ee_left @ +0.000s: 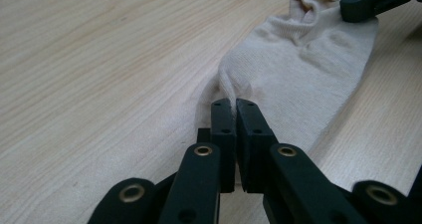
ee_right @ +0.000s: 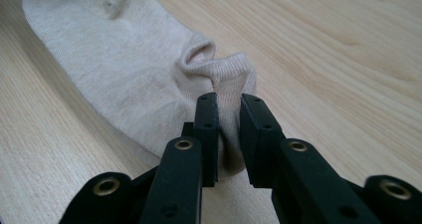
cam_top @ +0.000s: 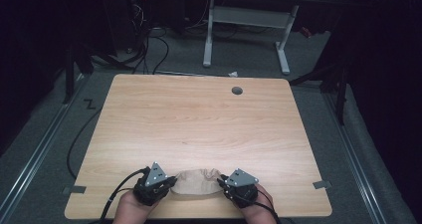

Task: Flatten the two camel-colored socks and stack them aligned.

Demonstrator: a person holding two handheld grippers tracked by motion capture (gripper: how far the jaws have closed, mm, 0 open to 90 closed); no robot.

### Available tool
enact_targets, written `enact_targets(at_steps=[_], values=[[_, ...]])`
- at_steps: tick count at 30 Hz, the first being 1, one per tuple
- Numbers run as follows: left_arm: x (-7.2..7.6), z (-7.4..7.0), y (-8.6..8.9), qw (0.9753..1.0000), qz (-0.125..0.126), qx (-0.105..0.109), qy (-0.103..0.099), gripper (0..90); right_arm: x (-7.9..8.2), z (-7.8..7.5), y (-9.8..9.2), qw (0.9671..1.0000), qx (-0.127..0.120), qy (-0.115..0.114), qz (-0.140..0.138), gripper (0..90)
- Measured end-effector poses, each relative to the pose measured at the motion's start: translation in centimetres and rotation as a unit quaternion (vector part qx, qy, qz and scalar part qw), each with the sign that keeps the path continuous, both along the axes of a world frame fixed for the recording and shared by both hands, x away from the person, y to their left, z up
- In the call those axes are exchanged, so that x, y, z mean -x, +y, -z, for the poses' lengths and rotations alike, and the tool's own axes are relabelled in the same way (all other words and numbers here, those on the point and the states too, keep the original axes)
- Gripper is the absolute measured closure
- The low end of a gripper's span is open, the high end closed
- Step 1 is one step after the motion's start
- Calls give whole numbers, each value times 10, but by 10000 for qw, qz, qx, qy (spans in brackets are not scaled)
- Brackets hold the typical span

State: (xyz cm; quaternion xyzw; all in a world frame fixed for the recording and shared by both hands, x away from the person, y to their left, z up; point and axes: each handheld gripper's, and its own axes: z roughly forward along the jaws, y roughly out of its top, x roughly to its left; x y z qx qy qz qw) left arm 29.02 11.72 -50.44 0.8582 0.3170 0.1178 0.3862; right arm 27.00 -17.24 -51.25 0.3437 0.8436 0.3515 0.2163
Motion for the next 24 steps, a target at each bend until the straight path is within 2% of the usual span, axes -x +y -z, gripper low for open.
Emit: enact_targets(at_steps=[5, 11, 16, 18, 21, 24], values=[[0, 4, -2, 9999, 42, -97, 56, 862, 0, 0, 0, 10000, -14, 39, 27, 782], [-3, 9, -3, 9996, 26, -271, 119, 839, -2, 5, 2, 9997, 170, 196, 4, 777], [-4, 13, -4, 9994, -11, -323, 157, 784, -3, 8, 1, 9995, 192, 265, 13, 763], [-5, 13, -4, 9995, -38, -295, 143, 741, -3, 8, 1, 9995, 168, 277, 23, 749], [-6, 11, -2, 9997, -45, -212, 116, 687, -4, 8, -1, 9995, 123, 292, 52, 683], [-8, 10, 1, 9998, -96, -149, 93, 645, -6, 7, -3, 9995, -9, 299, 91, 647]])
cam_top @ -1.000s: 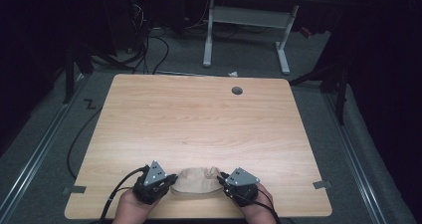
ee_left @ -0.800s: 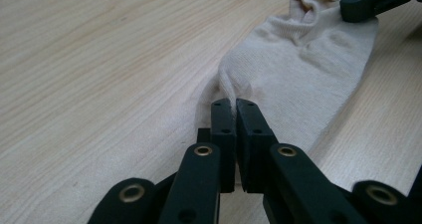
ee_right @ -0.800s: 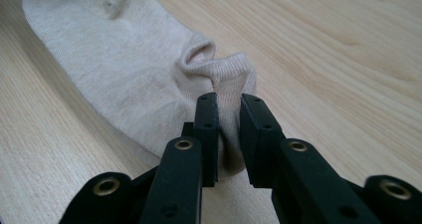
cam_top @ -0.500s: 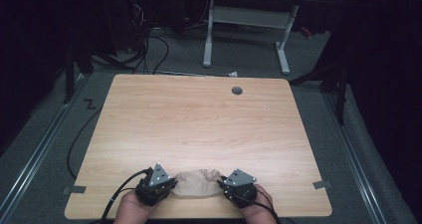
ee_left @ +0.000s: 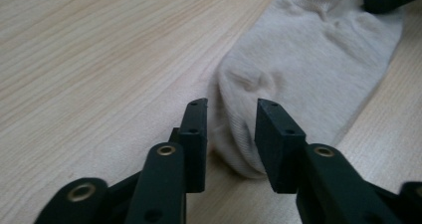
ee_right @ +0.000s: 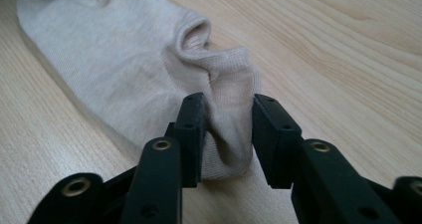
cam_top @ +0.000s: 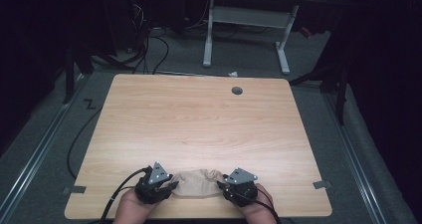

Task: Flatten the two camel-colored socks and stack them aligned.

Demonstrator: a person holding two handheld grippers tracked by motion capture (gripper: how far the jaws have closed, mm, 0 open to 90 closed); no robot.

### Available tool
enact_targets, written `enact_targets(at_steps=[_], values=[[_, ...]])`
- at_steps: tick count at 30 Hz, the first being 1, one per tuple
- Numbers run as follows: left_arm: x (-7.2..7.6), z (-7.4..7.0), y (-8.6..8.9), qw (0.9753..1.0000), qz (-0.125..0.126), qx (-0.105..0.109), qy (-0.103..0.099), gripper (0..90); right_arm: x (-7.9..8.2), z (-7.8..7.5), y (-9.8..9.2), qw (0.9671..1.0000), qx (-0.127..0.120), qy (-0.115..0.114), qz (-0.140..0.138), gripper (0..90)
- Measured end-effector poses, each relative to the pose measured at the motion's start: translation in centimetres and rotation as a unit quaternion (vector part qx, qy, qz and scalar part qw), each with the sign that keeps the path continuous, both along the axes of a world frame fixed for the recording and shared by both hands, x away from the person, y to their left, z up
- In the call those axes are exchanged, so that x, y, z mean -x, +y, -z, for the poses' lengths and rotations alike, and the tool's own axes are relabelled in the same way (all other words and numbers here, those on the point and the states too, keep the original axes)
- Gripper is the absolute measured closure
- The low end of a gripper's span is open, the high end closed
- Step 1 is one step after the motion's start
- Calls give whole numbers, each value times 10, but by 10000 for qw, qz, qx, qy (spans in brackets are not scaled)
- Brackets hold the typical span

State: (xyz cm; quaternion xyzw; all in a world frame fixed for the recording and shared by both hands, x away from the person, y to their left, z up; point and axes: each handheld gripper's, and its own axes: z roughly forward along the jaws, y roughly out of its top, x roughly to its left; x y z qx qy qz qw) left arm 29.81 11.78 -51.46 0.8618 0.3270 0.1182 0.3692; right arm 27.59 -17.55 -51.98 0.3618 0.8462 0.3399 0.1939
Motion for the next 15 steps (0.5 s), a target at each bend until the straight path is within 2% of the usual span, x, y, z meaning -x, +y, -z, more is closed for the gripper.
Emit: enact_targets(at_steps=[1, 4, 10, 15], values=[[1, 0, -1, 9999, -83, 121, 56, 632, 0, -1, -1, 10000, -36, 9, 26, 637], [0, -1, 1, 9997, -125, 208, 15, 588, 0, -3, -2, 9999, -108, -43, 11, 607], [-4, -3, 6, 9996, -171, 222, -97, 527, -1, -4, -5, 9994, -251, -216, 48, 528], [-10, -6, 13, 9992, -266, 238, -183, 515, -4, -6, -11, 9985, -416, -308, 163, 494]])
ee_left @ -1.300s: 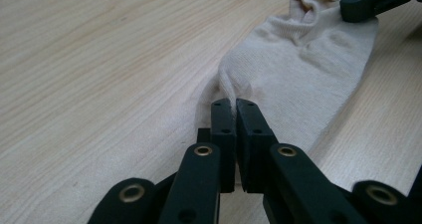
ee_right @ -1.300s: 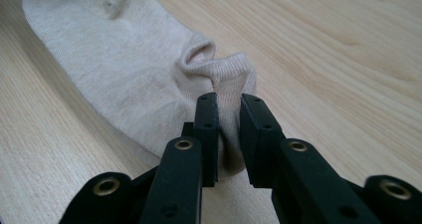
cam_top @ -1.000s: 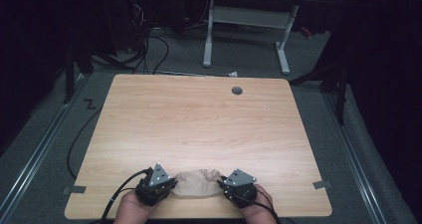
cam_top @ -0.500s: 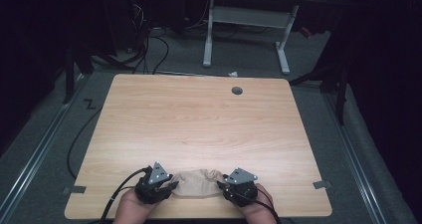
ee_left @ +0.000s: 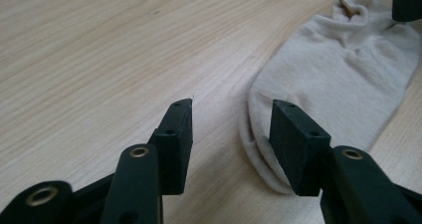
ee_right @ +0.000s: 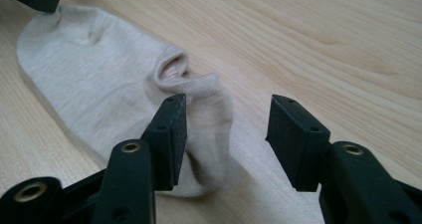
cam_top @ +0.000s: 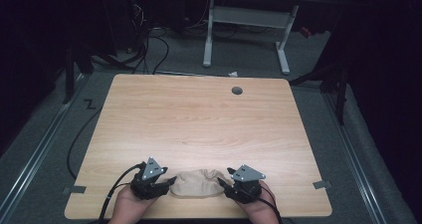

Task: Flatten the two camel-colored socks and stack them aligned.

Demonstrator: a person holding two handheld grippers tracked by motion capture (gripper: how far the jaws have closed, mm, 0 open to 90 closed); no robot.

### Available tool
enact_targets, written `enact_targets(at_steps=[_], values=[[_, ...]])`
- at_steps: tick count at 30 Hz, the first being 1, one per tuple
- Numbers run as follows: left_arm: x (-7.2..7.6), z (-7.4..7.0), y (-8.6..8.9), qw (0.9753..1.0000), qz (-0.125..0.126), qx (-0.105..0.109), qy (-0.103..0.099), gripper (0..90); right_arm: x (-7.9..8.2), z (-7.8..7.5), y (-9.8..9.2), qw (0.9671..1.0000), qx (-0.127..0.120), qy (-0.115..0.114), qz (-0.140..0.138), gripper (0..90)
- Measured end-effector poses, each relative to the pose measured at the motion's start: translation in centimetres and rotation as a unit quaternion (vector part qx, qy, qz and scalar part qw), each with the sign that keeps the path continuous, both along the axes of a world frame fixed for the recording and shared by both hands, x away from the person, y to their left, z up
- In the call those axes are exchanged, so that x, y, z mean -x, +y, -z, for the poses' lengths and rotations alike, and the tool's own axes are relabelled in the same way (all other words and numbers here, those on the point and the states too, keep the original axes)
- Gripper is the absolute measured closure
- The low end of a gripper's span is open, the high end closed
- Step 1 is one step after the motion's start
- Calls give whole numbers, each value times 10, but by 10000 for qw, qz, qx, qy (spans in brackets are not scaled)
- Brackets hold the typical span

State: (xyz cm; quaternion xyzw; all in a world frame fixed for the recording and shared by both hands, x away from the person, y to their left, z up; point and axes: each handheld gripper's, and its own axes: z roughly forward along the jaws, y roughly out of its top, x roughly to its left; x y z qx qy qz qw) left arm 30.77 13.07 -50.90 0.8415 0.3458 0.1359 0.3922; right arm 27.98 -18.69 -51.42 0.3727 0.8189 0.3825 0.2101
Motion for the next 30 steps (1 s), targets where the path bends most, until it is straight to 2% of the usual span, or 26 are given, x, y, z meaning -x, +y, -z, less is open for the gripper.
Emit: enact_targets(at_steps=[4, 8, 11, 14, 17, 19, 20, 22, 24, 26, 28, 30], values=[[-6, -1, 8, 9998, -148, -54, -112, 500, -3, 0, -7, 9999, -33, -105, 72, 487], [-16, 1, 19, 9991, -369, -134, -180, 475, -10, 2, -18, 9995, -109, -119, 256, 478], [-26, 4, 31, 9982, -576, -82, -124, 461, -17, 4, -29, 9984, -285, -68, 479, 469], [-37, 6, 47, 9967, -802, 19, -74, 454, -24, 4, -43, 9969, -367, -149, 674, 473], [-48, 10, 63, 9953, -960, -35, -83, 445, -32, 6, -59, 9944, -403, -185, 962, 479], [-55, 14, 73, 9934, -1130, -138, -105, 445, -43, 7, -70, 9929, -262, -268, 1127, 480], [-59, 15, 78, 9925, -1216, -97, -48, 445, -50, 7, -77, 9920, -192, -301, 1208, 479], [-62, 15, 84, 9910, -1337, 68, 64, 445, -62, 8, -91, 9888, -216, -272, 1449, 476], [-61, 13, 83, 9913, -1313, 102, 24, 444, -67, 8, -101, 9857, -263, -254, 1646, 472], [-58, 12, 79, 9920, -1263, -16, -80, 441, -66, 8, -104, 9849, -265, -250, 1693, 473], [-57, 12, 77, 9925, -1218, -84, -84, 439, -62, 8, -102, 9856, -265, -254, 1652, 475], [-56, 13, 77, 9927, -1198, -114, -39, 446, -61, 8, -97, 9876, -158, -264, 1542, 478]])
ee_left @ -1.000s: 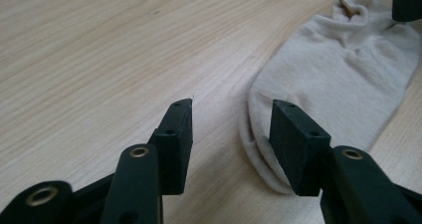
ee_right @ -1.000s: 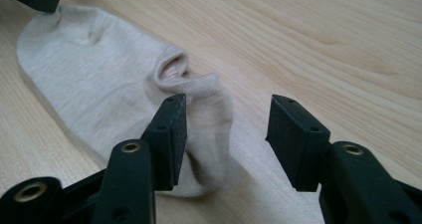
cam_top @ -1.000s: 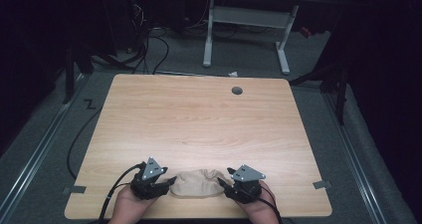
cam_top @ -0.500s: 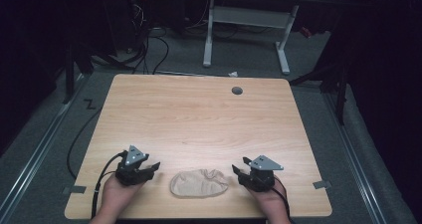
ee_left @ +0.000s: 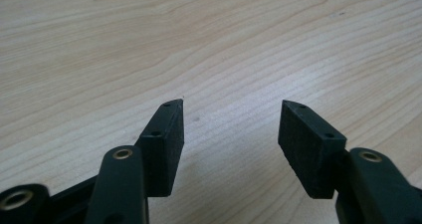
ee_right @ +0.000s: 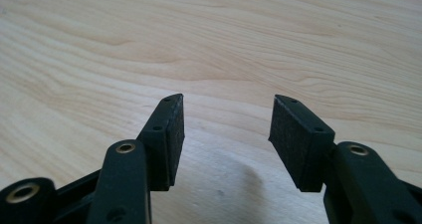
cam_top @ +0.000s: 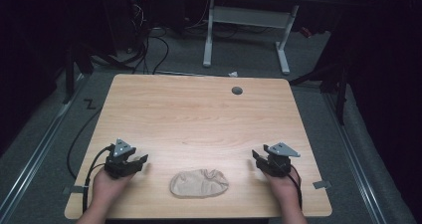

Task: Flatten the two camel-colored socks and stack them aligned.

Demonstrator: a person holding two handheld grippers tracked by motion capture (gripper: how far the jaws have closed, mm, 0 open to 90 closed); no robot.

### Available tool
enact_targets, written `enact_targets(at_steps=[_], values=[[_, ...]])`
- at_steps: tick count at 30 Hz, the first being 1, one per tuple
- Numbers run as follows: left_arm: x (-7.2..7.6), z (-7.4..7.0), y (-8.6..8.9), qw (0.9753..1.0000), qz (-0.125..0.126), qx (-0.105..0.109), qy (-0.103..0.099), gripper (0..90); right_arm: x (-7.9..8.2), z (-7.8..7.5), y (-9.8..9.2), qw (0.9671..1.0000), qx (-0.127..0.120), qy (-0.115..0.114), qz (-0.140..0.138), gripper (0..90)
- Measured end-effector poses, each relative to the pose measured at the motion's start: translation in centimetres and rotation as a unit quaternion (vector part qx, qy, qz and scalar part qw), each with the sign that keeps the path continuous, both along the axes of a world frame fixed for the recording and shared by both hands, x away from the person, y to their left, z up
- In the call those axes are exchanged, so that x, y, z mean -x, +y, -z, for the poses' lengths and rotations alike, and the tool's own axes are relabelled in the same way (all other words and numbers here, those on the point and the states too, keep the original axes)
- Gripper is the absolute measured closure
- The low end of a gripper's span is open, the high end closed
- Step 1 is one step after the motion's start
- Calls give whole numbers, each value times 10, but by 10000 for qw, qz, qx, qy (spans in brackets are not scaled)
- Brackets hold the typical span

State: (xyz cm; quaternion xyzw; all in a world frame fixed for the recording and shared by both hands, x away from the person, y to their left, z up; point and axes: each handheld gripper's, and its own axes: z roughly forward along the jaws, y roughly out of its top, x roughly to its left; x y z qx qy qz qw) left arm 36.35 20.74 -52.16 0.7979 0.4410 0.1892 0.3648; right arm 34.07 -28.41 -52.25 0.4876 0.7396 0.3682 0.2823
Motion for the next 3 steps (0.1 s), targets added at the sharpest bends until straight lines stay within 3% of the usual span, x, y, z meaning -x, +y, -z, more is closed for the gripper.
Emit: enact_targets(at_steps=[3], values=[[4, -1, 1, 10000, -2, 54, 42, 448, -2, 0, 7, 10000, 27, -5, -83, 477]])
